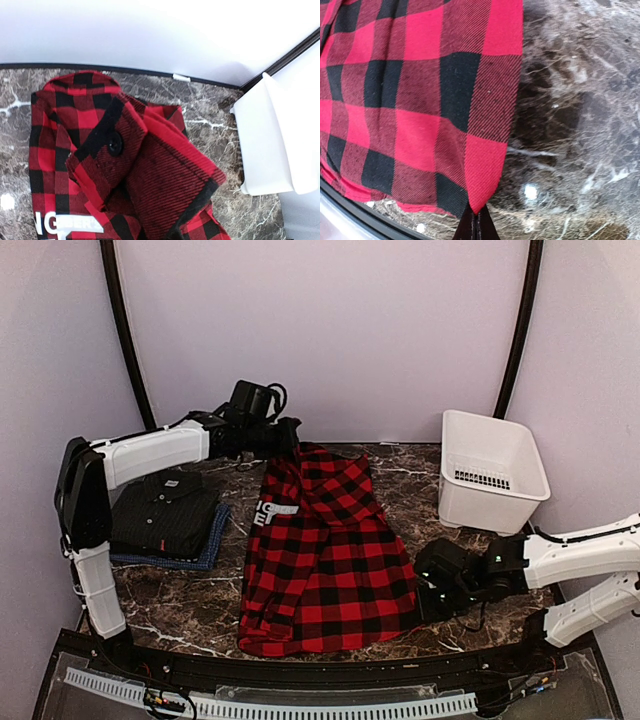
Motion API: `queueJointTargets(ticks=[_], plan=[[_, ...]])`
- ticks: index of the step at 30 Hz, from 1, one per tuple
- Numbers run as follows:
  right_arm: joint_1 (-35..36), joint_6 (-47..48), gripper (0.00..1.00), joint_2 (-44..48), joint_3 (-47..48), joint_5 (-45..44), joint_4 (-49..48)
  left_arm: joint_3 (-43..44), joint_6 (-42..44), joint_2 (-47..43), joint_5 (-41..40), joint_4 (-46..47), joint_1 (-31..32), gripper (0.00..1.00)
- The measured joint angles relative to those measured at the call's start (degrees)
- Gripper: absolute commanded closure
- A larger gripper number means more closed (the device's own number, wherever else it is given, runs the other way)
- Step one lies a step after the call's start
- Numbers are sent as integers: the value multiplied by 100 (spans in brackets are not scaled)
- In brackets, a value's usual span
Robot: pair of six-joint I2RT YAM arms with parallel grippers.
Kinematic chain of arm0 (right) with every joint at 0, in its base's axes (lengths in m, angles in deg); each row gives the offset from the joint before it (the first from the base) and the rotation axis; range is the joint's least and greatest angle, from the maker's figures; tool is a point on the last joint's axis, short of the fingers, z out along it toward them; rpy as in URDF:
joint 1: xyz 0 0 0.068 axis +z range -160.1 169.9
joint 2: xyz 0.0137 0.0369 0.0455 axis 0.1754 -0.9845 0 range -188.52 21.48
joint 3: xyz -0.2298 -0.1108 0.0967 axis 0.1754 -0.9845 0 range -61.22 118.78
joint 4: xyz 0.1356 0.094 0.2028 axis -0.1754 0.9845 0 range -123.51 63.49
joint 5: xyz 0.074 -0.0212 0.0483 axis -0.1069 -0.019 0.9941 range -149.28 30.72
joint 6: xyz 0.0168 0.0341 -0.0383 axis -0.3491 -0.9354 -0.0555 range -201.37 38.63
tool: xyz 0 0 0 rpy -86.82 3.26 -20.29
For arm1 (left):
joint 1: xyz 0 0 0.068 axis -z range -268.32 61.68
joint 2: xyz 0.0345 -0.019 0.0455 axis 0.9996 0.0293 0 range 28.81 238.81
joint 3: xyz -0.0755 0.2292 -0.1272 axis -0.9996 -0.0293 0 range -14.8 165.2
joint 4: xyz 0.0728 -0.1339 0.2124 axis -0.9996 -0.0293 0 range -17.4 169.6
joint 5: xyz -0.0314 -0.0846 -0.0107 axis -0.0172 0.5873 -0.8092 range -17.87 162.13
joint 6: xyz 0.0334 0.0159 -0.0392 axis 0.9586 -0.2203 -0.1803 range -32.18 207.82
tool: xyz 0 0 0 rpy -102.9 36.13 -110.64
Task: Fold and stack the long sleeve shirts
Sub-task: Pick up the 1/3-folded shirt from the center of the board, then fold the 1/3-folded shirt at the center of the board.
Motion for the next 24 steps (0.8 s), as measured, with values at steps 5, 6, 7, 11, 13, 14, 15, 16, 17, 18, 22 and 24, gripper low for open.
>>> queueJointTargets(ticks=[5,6,7,11,13,14,15,16,17,18,22,24], plan=[[151,22,100,-4,37,81,-50,254,184,-232,-31,-35,-173,100],[188,26,100,-17,74,90,-52,254,212,-249,-35,-42,-223,100],[221,39,100,-48,133,96,-52,254,247,-258,-35,-48,-275,100],[337,70,100,-284,444,101,-76,256,350,-299,-22,-96,-503,100],[389,111,100,-448,629,101,-105,308,404,-337,-2,-118,-636,100],[411,142,100,-540,730,103,-118,345,448,-367,11,-111,-713,100],[428,173,100,-627,822,114,-125,365,483,-413,22,-114,-778,100],[448,205,100,-715,914,120,-140,398,518,-470,31,-114,-841,100],[463,240,100,-798,994,129,-160,435,555,-514,35,-111,-898,100],[481,273,100,-874,1073,140,-181,470,595,-573,37,-105,-962,100],[525,417,100,-1207,1368,264,-356,581,697,-787,101,-59,-1233,100],[538,487,100,-1364,1482,361,-457,619,739,-876,144,-20,-1373,100]])
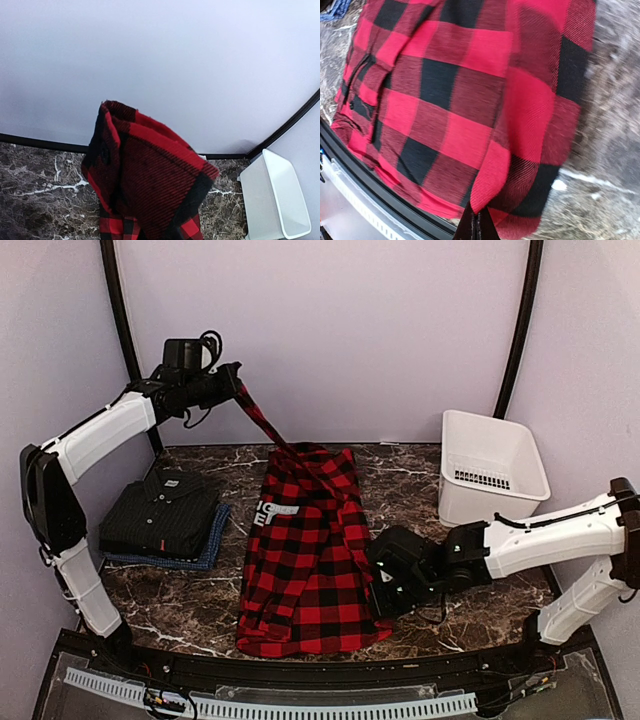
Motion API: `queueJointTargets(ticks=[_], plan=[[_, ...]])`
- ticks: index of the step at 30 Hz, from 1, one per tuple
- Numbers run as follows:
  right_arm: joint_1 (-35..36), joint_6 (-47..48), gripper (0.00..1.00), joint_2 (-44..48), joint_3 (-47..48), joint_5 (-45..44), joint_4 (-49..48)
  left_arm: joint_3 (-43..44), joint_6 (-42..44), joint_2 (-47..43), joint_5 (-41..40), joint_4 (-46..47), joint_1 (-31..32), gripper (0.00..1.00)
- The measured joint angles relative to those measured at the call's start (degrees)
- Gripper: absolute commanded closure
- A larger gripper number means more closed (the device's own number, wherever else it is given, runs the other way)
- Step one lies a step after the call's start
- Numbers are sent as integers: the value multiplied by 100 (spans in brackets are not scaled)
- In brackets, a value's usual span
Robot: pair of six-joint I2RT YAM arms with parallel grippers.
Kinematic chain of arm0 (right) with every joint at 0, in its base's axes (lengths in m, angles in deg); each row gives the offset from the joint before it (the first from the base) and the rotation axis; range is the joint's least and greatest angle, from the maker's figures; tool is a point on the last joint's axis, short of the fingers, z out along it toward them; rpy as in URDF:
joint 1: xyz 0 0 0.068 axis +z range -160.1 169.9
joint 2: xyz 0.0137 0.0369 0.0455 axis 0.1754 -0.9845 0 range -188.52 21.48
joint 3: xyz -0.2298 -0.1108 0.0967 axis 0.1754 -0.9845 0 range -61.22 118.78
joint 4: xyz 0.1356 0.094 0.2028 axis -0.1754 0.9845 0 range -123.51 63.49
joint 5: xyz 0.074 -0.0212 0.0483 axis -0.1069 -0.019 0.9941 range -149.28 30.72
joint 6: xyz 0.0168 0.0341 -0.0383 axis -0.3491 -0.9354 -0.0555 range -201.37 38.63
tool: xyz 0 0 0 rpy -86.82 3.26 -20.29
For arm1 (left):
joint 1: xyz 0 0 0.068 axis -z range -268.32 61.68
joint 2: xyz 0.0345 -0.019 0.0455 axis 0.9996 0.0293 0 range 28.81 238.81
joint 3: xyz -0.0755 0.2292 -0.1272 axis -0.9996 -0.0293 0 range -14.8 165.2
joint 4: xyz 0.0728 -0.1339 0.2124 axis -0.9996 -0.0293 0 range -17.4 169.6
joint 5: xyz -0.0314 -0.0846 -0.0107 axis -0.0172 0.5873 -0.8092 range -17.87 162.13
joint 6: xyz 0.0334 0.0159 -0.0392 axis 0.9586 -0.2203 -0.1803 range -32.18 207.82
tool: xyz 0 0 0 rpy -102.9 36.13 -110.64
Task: Fold and stack the long sleeve shirts
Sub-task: Fold the 1/3-folded shirt at the center of the board.
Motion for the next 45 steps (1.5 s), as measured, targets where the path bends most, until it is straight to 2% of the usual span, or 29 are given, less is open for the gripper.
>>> queueJointTargets(ticks=[8,21,28,36,45], plan=[[9,291,100,-649,621,428,-404,181,184,-50,251,129,-446,100],[9,610,100,-1554,1303,1021,-785,780,234,240,782,374,-538,100],[2,667,100,-1792,1360,1248,-962,883,247,396,1082,415,-538,100],[-37,667,100,-1832,1360,1394,-1115,1453,313,627,1436,522,-538,100],[-120,673,100,-2044,1478,1576,-1362,1257,326,645,1480,597,-538,100]])
